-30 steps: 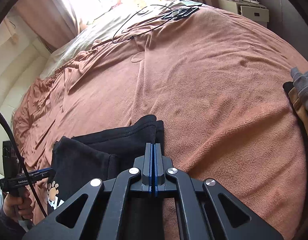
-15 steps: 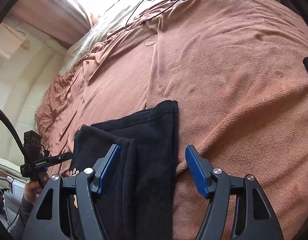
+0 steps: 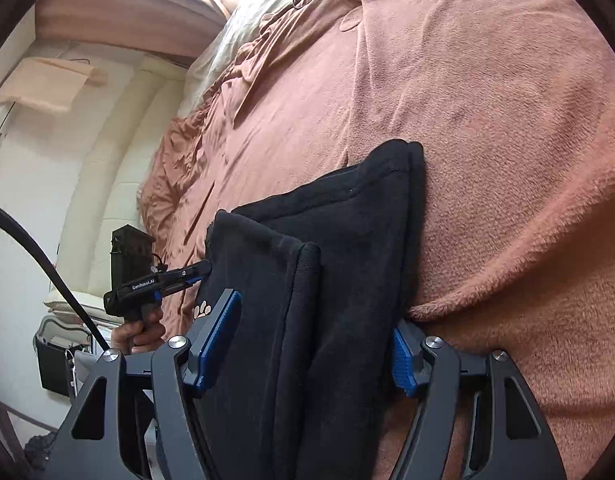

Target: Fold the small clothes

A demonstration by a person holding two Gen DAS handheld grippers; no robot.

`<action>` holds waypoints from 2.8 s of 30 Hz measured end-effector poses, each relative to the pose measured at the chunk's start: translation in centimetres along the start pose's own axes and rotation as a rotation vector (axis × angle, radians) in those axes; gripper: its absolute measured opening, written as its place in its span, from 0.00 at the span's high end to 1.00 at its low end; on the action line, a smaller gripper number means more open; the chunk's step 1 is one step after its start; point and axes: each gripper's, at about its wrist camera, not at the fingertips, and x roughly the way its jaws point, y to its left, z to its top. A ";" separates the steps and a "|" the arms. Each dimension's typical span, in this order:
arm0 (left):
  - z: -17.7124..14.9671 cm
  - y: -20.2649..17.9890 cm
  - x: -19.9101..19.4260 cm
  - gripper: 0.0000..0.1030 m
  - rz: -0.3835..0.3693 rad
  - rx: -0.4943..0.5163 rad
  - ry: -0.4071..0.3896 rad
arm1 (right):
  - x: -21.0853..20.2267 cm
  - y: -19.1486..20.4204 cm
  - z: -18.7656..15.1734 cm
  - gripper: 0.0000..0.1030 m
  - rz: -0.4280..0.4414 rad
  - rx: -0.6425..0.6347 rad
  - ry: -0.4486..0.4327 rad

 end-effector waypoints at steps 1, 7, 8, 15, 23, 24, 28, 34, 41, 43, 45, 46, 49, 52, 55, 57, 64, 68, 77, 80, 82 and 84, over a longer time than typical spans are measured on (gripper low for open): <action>0.2 -0.2 0.1 0.67 0.001 0.008 0.000 | 0.2 0.1 0.1 0.37 -0.010 -0.016 0.003; 1.0 -0.6 0.7 0.77 -0.007 0.010 -0.008 | 1.5 0.9 1.1 0.71 -0.145 -0.070 0.005; 1.0 -0.8 0.7 0.83 0.000 0.009 -0.011 | 1.5 1.0 1.1 0.75 -0.169 -0.078 0.004; 0.7 -2.4 -2.2 0.94 -0.034 0.054 -0.059 | 0.1 5.2 -0.1 0.86 -0.282 -0.194 -0.051; -0.9 -4.4 -6.4 0.94 -0.080 0.080 -0.124 | -1.4 10.7 -3.2 0.87 -0.346 -0.259 -0.107; -1.2 -4.6 -6.8 0.94 -0.087 0.080 -0.131 | -1.8 11.4 -3.8 0.87 -0.352 -0.264 -0.114; -2.4 -4.8 -8.8 0.94 -0.126 0.063 -0.155 | -3.7 13.8 -5.8 0.87 -0.351 -0.287 -0.146; -4.4 -6.1 -12.2 0.95 -0.162 0.074 -0.204 | -6.8 17.2 -9.7 0.88 -0.379 -0.328 -0.197; -6.4 -7.3 -16.1 0.95 -0.214 0.085 -0.255 | -10.3 20.5 -13.1 0.89 -0.391 -0.369 -0.246; -6.8 -7.6 -17.2 0.95 -0.227 0.091 -0.269 | -11.2 21.5 -14.0 0.89 -0.394 -0.380 -0.261; -7.3 -8.0 -18.3 0.95 -0.238 0.100 -0.285 | -12.1 22.6 -14.9 0.89 -0.396 -0.393 -0.274; -7.5 -8.1 -19.0 0.95 -0.243 0.103 -0.293 | -12.5 23.1 -15.4 0.89 -0.398 -0.399 -0.281; -8.5 -8.7 -20.8 0.95 -0.261 0.113 -0.316 | -13.4 24.3 -16.6 0.89 -0.395 -0.409 -0.300; -9.4 -9.3 -22.6 0.95 -0.270 0.127 -0.339 | -14.4 25.3 -17.8 0.89 -0.394 -0.421 -0.322; -10.5 -9.9 -24.7 0.95 -0.281 0.142 -0.365 | -15.5 26.5 -19.4 0.89 -0.416 -0.436 -0.358; -11.4 -10.4 -26.3 0.95 -0.286 0.154 -0.388 | -16.2 27.5 -20.6 0.89 -0.409 -0.444 -0.375; -14.0 -11.1 -32.3 0.95 -0.297 0.172 -0.478 | -18.7 31.3 -24.8 0.89 -0.378 -0.509 -0.440; -15.7 -11.2 -36.2 0.95 -0.282 0.182 -0.539 | -19.6 33.5 -27.2 0.89 -0.342 -0.562 -0.473; -18.9 -9.1 -44.2 0.95 -0.237 0.171 -0.659 | -19.5 37.8 -31.7 0.89 -0.229 -0.662 -0.488; -19.4 -7.2 -46.1 0.95 -0.239 0.141 -0.678 | -18.7 38.9 -32.7 0.89 -0.199 -0.687 -0.477; -19.8 -5.7 -47.4 0.95 -0.252 0.111 -0.692 | -17.9 39.5 -33.0 0.89 -0.183 -0.703 -0.465; -20.2 -4.3 -48.7 0.95 -0.239 0.106 -0.719 | -17.1 39.9 -33.2 0.89 -0.170 -0.723 -0.454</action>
